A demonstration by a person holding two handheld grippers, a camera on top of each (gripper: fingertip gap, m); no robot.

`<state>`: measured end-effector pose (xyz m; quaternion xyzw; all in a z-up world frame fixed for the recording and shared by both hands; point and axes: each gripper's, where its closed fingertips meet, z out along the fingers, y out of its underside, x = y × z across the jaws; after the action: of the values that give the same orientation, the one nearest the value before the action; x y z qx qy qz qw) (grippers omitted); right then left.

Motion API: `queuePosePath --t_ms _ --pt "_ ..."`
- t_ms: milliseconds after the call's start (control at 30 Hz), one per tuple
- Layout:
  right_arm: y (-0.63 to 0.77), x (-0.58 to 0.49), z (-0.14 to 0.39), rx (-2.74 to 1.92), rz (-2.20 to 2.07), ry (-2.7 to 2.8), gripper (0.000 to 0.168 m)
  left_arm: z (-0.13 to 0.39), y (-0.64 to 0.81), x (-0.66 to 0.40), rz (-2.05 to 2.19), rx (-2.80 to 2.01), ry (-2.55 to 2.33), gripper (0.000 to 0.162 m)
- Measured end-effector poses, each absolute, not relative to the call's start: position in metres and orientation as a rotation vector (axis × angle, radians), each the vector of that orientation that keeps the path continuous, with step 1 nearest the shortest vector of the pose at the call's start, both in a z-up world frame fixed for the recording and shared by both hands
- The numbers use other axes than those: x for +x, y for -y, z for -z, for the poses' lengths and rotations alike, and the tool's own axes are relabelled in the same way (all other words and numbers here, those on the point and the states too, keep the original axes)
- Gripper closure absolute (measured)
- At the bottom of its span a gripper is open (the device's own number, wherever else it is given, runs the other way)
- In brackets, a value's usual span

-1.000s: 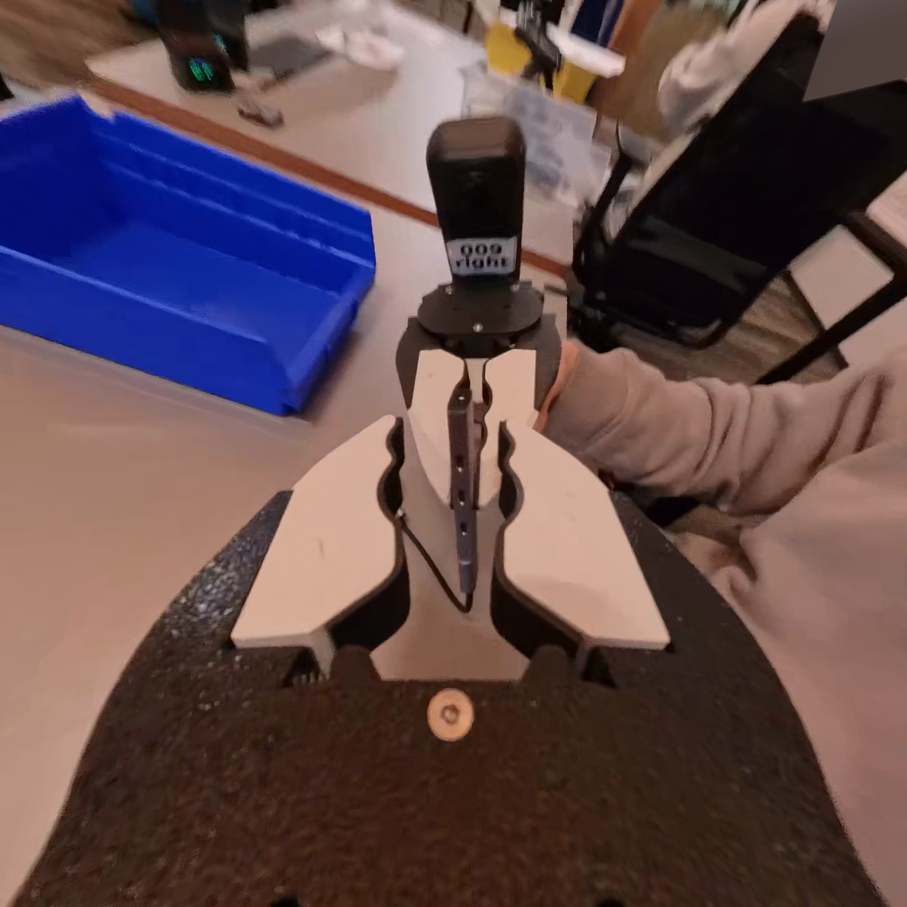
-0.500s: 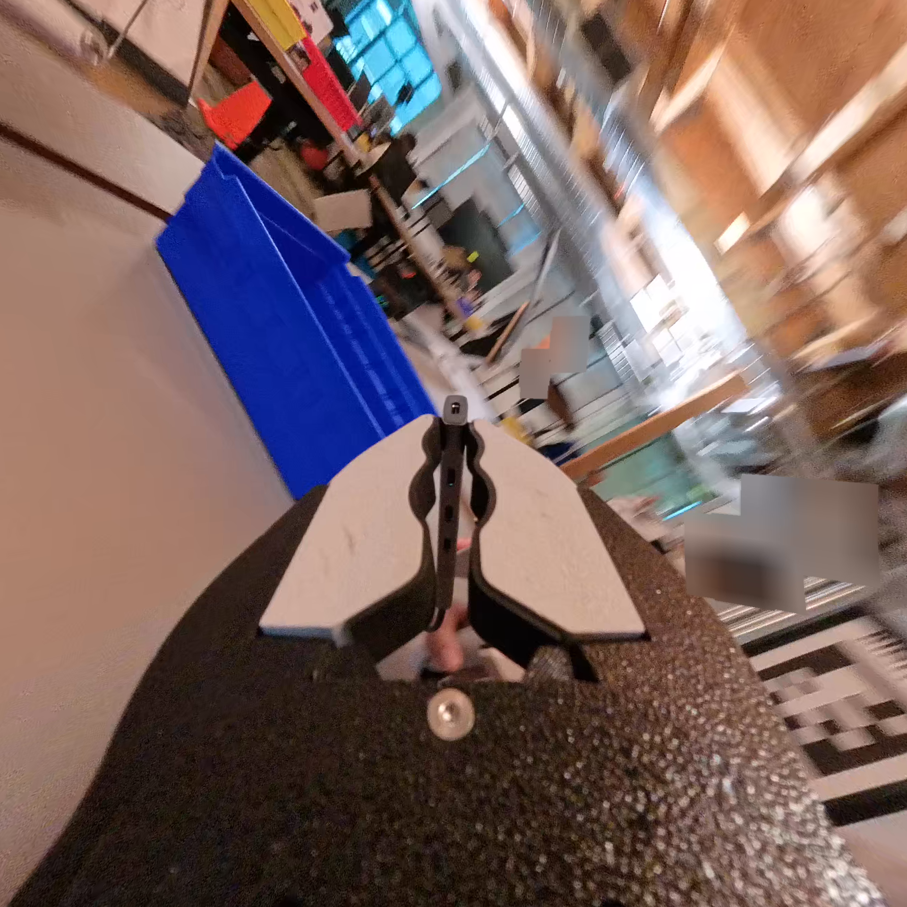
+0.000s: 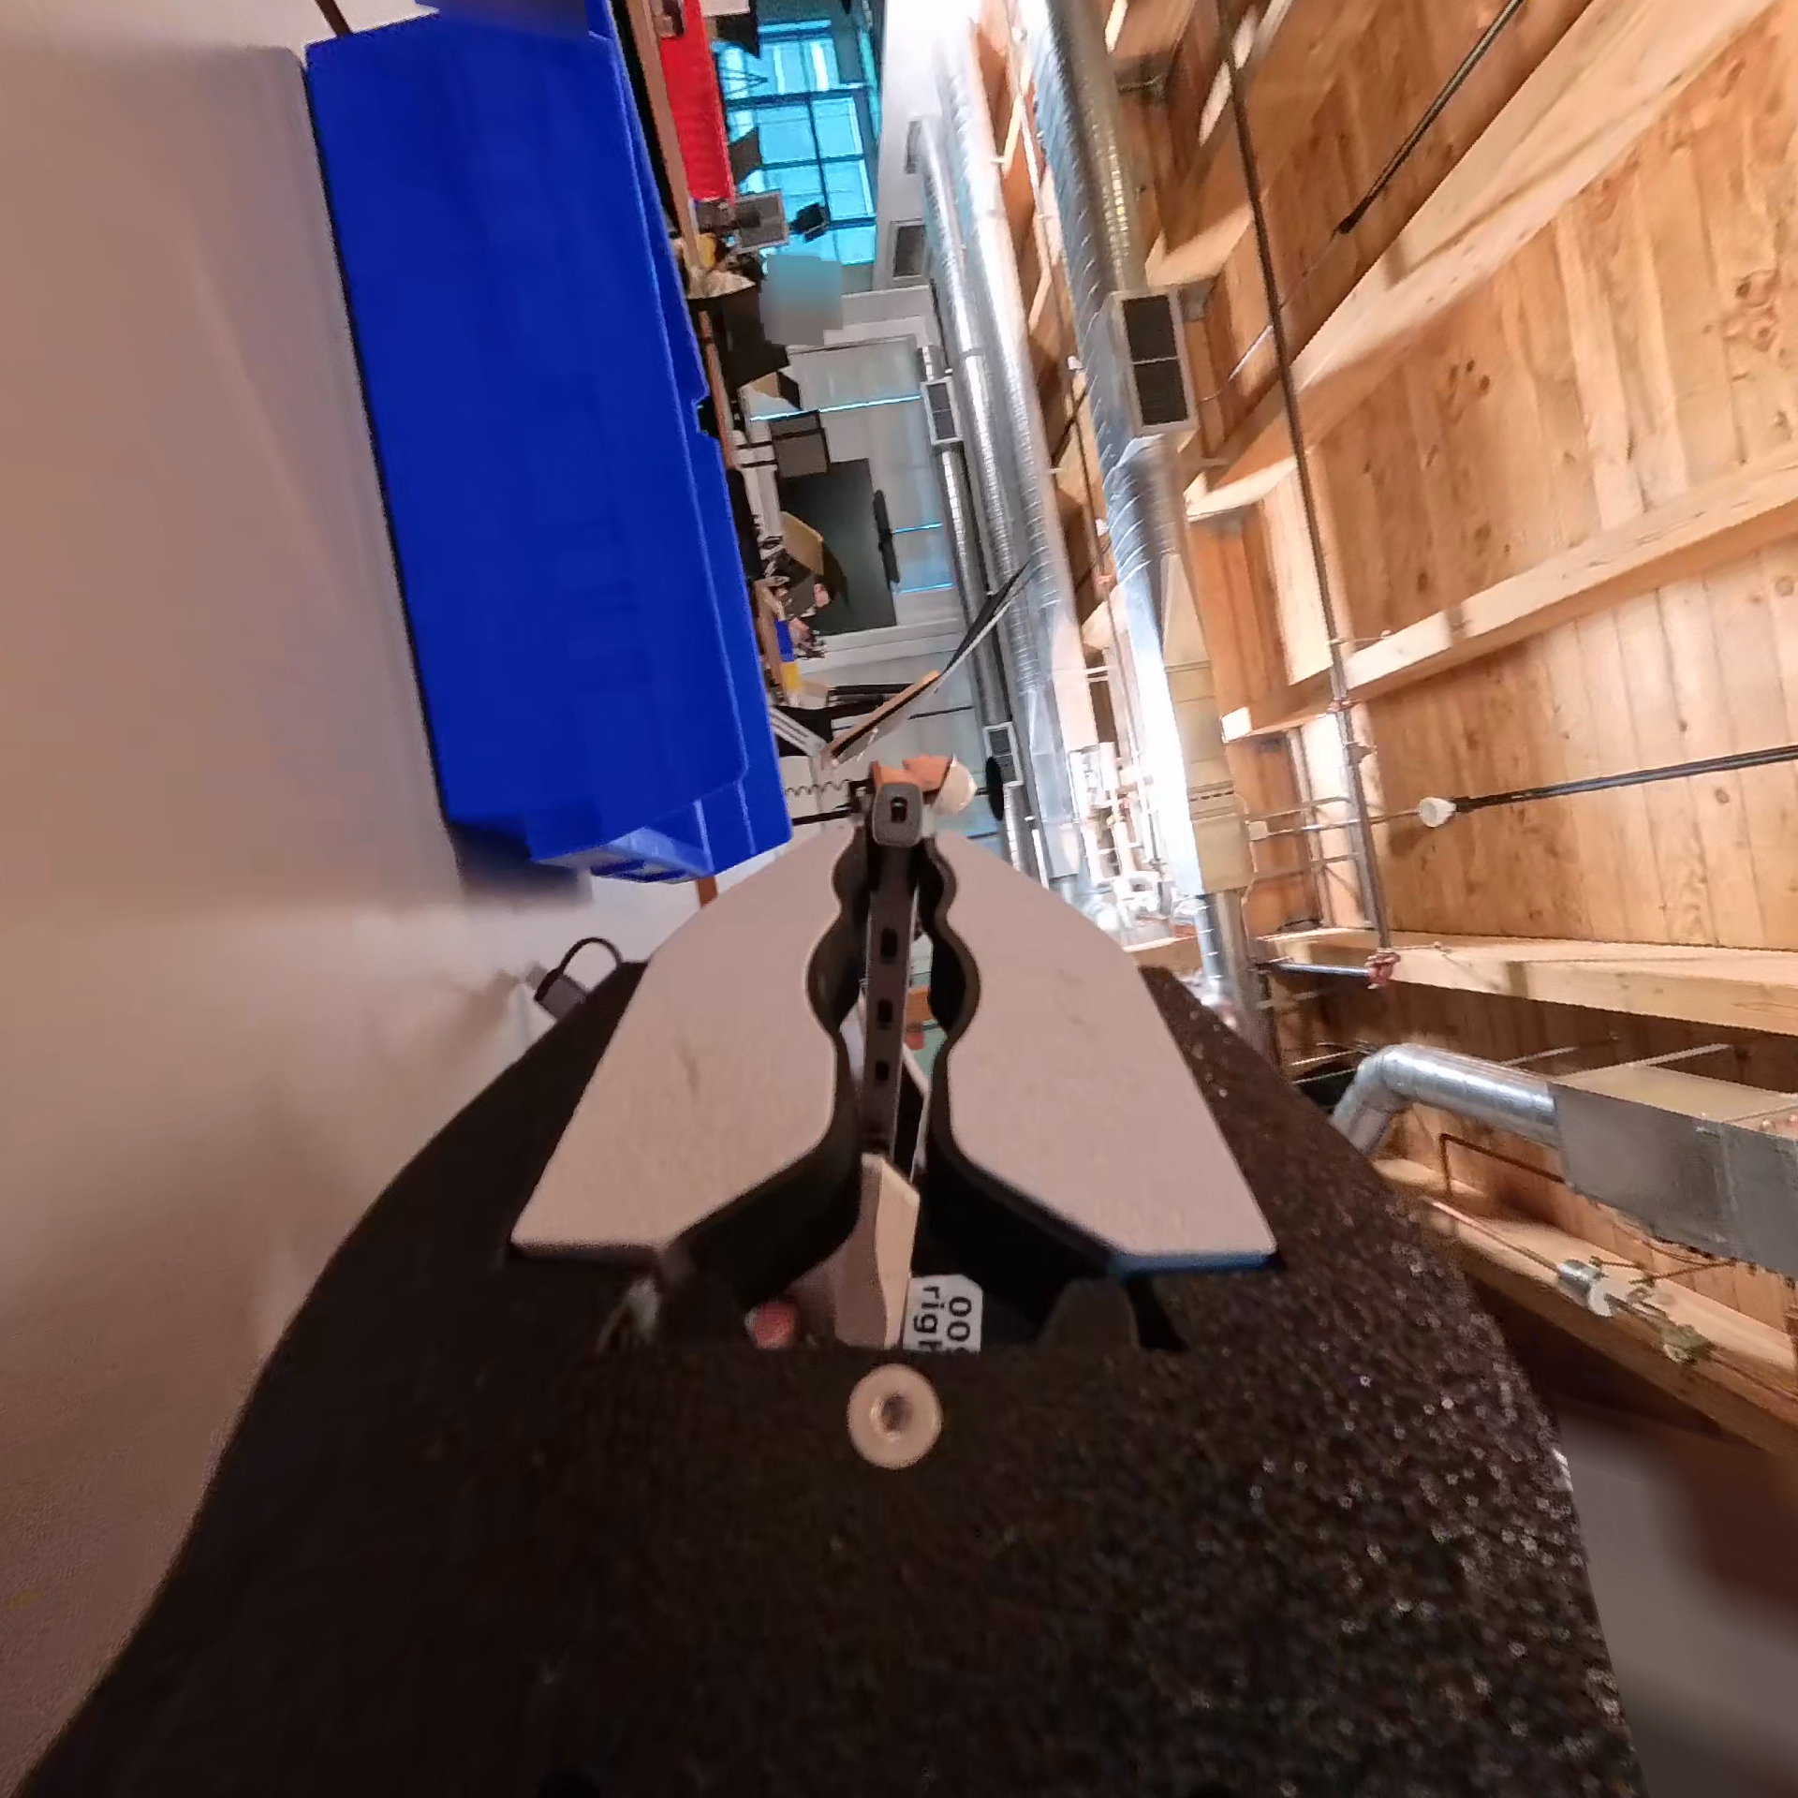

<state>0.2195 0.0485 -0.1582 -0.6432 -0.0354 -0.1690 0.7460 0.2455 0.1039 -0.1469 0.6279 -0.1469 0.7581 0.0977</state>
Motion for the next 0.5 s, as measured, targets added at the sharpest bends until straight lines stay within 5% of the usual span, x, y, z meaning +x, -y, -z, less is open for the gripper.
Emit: queuePosePath --t_ms 367,500 --pt "-0.050 0.218 0.169 -1.462 0.312 0.055 0.143 0.157 -0.104 0.243 -2.216 1.937 0.451 0.154" --pt "-0.049 0.218 0.168 -1.461 0.252 0.015 0.143 0.158 -0.105 0.238 -2.269 2.096 0.925 0.150"
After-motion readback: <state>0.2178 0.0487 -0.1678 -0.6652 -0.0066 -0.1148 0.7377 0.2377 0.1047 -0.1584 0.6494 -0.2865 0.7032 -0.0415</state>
